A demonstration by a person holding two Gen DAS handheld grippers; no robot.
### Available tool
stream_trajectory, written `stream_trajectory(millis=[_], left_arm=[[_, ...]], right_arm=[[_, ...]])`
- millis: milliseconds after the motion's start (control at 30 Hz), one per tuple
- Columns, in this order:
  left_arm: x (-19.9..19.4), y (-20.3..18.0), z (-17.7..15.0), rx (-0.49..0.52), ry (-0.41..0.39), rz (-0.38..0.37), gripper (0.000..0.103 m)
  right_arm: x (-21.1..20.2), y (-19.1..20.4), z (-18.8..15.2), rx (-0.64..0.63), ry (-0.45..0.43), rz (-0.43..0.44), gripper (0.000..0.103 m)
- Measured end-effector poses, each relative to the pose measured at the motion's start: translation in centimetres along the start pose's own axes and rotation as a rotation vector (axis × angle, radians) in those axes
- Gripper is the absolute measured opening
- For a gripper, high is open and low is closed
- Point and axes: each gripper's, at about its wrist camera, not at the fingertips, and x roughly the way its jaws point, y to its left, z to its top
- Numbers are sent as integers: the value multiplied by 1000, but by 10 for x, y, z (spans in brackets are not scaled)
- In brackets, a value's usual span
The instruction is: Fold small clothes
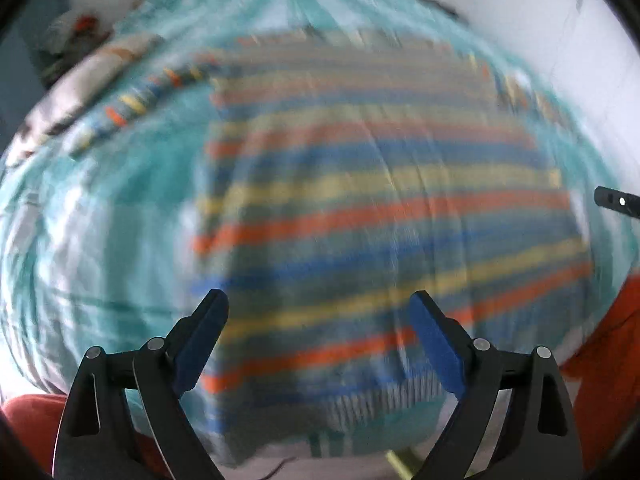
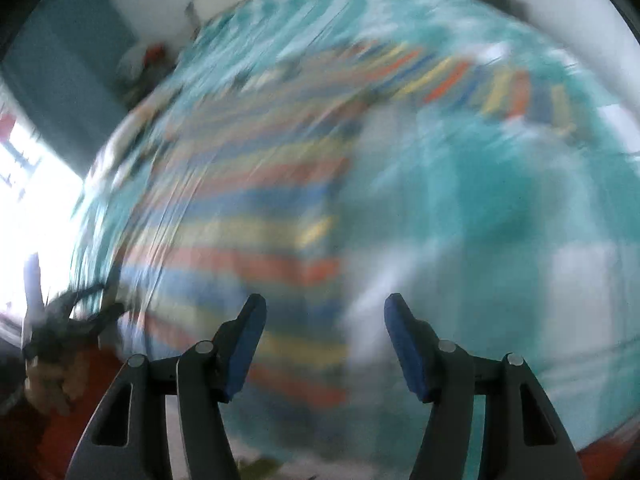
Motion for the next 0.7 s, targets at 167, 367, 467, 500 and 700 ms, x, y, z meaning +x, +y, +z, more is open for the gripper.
stream_trajectory(millis=[167, 367, 467, 500, 700], left_arm=[[-14, 46, 23, -204, -138, 48, 96], [5, 69, 11, -269, -111, 153, 96], [4, 70, 2, -277, -107, 148, 96], [8, 69, 3, -268, -96, 152, 96], [2, 68, 0, -273, -102, 128, 96]], right_arm=[[-2, -134, 56, 447, -133, 2, 63], [40, -191, 76, 689, -191, 57, 62], [51, -202, 81, 772, -246, 68, 41], [53, -205, 84, 780, -235, 27, 23], [14, -133, 136, 487, -310, -81, 6]])
